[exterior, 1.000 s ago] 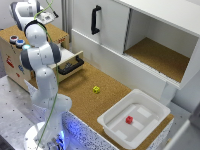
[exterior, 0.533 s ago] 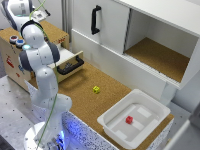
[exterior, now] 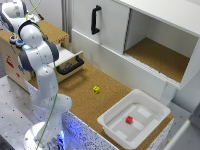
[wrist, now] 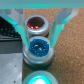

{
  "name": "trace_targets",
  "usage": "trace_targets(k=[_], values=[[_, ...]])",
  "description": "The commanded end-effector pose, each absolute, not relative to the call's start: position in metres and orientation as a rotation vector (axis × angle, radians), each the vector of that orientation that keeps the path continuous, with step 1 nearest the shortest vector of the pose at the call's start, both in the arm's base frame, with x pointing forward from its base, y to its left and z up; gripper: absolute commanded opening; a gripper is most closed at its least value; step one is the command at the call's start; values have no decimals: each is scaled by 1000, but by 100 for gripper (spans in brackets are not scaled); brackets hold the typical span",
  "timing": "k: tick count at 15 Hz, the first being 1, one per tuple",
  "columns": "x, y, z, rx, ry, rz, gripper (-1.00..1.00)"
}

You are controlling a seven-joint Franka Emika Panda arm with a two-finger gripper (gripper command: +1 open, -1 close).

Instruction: Toggle the blue light switch to turn on the blue light

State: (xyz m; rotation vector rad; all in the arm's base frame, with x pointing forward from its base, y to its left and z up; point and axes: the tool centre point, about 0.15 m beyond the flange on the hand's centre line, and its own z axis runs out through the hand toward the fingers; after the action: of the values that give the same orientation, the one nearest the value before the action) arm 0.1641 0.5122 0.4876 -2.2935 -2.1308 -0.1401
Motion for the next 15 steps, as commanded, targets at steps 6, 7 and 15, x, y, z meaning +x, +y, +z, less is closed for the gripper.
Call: trace_targets(k=[6, 7, 15], values=[[167, 545, 458, -2306, -2186, 20, -100], [164, 545, 452, -2304, -2179, 40, -100], [176, 541, 509, -2434, -2053, -152, -100]])
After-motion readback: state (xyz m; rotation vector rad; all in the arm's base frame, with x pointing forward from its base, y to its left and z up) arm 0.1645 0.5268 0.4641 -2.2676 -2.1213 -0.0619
